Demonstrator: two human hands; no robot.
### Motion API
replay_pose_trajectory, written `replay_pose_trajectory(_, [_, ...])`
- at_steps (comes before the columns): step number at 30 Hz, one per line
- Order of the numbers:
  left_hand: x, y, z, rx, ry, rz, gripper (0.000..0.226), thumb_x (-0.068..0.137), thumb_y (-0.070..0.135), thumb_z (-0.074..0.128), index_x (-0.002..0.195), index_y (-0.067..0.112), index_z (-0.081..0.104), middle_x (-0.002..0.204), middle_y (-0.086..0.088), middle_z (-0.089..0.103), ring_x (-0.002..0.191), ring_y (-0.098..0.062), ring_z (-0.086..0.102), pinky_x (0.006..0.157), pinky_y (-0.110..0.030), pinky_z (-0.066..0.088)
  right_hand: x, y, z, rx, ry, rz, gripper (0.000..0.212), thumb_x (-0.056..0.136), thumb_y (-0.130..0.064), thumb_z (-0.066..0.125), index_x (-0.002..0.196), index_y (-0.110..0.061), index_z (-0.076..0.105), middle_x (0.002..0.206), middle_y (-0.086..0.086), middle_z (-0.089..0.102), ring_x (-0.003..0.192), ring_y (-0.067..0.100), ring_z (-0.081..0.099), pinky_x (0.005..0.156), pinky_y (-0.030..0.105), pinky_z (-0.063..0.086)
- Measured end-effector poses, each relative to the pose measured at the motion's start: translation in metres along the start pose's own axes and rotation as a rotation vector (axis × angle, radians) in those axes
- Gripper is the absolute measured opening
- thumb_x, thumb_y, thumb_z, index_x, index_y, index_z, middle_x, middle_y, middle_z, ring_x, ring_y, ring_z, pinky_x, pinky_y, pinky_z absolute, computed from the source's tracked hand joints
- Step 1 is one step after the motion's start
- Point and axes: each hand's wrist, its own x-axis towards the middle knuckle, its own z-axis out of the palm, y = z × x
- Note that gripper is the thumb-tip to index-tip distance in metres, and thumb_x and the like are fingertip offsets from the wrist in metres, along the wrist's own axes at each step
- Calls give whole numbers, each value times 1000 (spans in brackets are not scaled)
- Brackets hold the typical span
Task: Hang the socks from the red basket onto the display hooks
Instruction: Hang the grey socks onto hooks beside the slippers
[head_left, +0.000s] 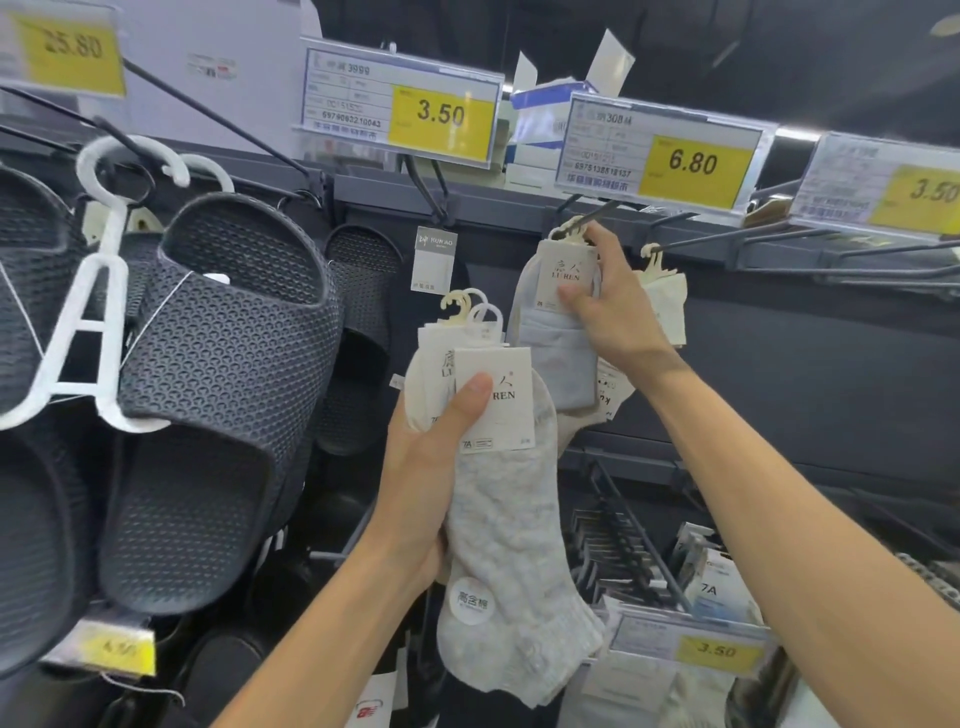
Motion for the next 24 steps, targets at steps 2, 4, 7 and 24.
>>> replay_pose_trajectory(2, [0, 0, 0, 14, -5, 14, 45, 79, 33, 76, 122, 23, 67, 112, -5, 77, 104, -21, 74, 76, -26, 60, -5, -5, -3, -125, 8, 32, 72, 92, -5, 60, 153, -22, 25, 127, -3, 54, 117, 10, 54, 108, 36, 41])
replay_pose_trajectory(4, [1, -1, -1, 36, -14, 27, 49, 78, 34, 78, 124, 23, 66, 113, -4, 77, 104, -21, 74, 76, -26, 60, -20, -13, -5, -213, 134, 15, 70, 92, -13, 62, 152, -20, 27, 138, 2, 46, 128, 15, 44, 110, 32, 38])
replay_pose_trajectory(7, [2, -2, -1, 72, -25, 53, 50, 78, 35, 79, 125, 24, 64, 114, -4, 76, 105, -22, 73, 79, -28, 60, -59, -34, -9, -65, 174, -108, 38, 94, -33, 59, 131, -34, 52, 118, -17, 59, 105, -4, 55, 86, 8, 42])
replay_pose_trajectory(24, [8, -8, 10, 34, -153, 142, 40, 96, 40, 57, 133, 26, 56, 127, -6, 69, 116, -23, 68, 84, -27, 58, -109, -46, -21, 292, -138, -26, 35, 71, -40, 78, 105, -43, 69, 100, -15, 73, 91, 17, 66, 85, 35, 58])
